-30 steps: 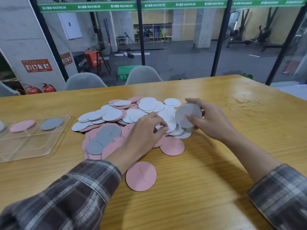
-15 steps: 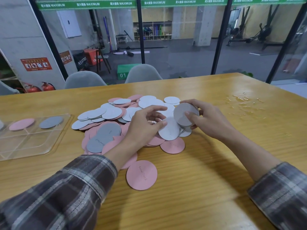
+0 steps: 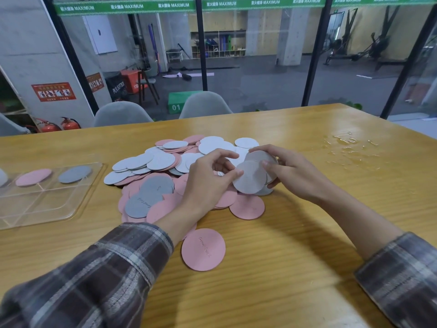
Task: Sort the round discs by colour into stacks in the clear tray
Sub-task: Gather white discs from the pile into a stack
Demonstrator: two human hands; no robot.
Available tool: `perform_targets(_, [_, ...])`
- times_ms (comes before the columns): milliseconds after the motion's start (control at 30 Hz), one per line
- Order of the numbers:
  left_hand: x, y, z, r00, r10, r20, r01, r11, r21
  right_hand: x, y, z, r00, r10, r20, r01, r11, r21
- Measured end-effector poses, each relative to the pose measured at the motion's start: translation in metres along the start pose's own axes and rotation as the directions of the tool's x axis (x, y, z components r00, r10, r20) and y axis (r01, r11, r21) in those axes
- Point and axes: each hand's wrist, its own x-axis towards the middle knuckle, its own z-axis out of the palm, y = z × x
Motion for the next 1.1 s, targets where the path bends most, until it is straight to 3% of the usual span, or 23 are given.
perform_targets(233, [0.005,0.000,0.003,1.000,0.007,-0.021,-0.007,1.000,0.005,-0.004,-0.003,0.001,0.996,-0.092,0.007,0.092,0.979,-0.182])
perform_targets(500, [0.006,0.000,-0.002,0.999,0.034,-0.026,-0.033,0.998,0.057,-0.004,-0.003,0.001,0.997,-0.078,-0.025,0.071,0.976,-0.204])
perform_targets(600, [0.005,-0.004,-0.001,0.995,0.100,-0.024,-0.094,0.976,0.197,-0.005,-0.003,0.000,0.995,-0.062,-0.072,0.048,0.982,-0.184])
perform_targets(700, [0.004,-0.008,-0.001,0.987,0.117,0.114,-0.153,0.905,0.397,-0.004,-0.003,-0.004,0.993,-0.034,-0.115,0.015,0.986,-0.165])
perform_targets(833, [0.001,-0.012,0.001,0.975,0.083,0.208,-0.178,0.849,0.498,-0.004,-0.001,-0.007,0.987,0.000,-0.161,-0.029,0.984,-0.175])
perform_targets(1100, [-0.001,-0.018,-0.003,0.978,0.141,0.151,-0.195,0.874,0.445,-0.003,0.000,-0.008,0.978,0.038,-0.205,-0.075,0.982,-0.173])
